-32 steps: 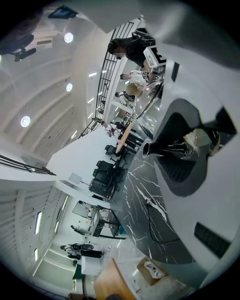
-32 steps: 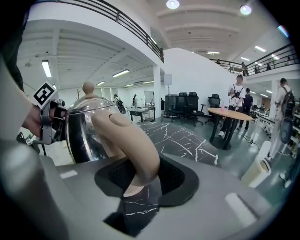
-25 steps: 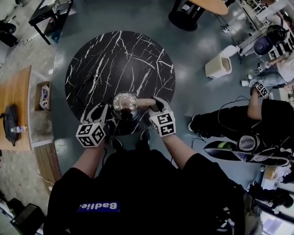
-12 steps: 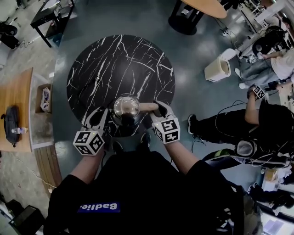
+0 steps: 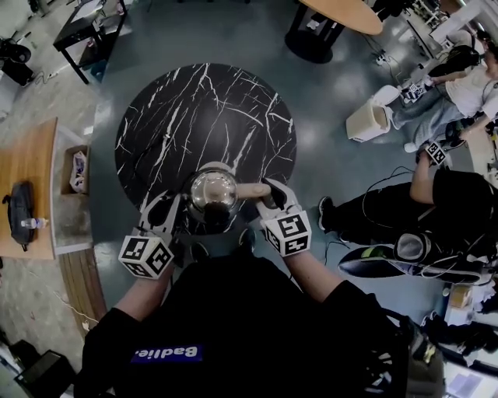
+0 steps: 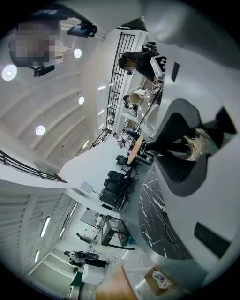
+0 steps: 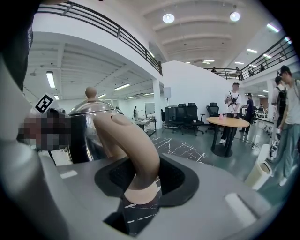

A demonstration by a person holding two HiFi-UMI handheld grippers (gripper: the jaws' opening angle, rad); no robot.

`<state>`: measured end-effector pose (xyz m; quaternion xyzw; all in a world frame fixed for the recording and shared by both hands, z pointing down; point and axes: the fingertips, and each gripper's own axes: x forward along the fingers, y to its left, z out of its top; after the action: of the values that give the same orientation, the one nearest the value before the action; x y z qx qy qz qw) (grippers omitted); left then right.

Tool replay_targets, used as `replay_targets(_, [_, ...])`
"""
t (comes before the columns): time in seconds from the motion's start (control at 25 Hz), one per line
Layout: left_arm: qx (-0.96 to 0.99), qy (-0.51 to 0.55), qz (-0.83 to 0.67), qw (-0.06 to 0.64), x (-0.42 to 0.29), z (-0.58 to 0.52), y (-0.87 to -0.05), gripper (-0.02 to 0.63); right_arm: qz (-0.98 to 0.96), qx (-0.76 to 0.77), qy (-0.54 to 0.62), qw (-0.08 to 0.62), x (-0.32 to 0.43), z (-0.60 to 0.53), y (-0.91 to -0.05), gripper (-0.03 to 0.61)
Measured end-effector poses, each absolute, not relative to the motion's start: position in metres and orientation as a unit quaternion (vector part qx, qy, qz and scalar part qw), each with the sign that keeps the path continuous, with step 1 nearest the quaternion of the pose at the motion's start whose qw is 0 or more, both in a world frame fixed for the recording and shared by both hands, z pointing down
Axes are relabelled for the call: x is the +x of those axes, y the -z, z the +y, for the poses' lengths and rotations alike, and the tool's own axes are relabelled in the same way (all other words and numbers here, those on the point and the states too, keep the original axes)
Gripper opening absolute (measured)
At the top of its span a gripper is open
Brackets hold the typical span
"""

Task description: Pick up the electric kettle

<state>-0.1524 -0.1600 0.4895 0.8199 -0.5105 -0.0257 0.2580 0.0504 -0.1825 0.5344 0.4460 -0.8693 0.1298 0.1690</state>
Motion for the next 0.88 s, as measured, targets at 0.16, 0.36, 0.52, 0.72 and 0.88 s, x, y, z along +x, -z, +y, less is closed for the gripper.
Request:
replay_targets(0.16, [0.821, 0.031, -0.511, 0.253, -0.153, -0.153, -0.479, 0.092, -0.871, 0.444, -0.131, 0.162, 0.049, -0.176, -0.525, 0.133])
replay_targets(0.36, [0.823, 0.034, -0.511, 0.247, -0.155, -0.148, -0.473, 0.092, -0.872, 0.443, -0.133, 0.158, 0.048, -0.169, -0.521, 0.133])
replay_targets(0.52, [0.825, 0.036, -0.507, 0.246, -0.153, -0.142, -0.468, 0.092, -0.872, 0.445, -0.131, 0.155, 0.05, -0.162, -0.516, 0.133])
replay_targets(0.72, [0.83, 0.037, -0.497, 0.249, -0.148, -0.133, -0.465, 0.092, -0.872, 0.447, -0.127, 0.15, 0.055, -0.154, -0.51, 0.133])
replay_targets(0.88, [0.832, 0.037, -0.493, 0.249, -0.146, -0.127, -0.463, 0.092, -0.873, 0.448, -0.125, 0.147, 0.057, -0.149, -0.506, 0.133])
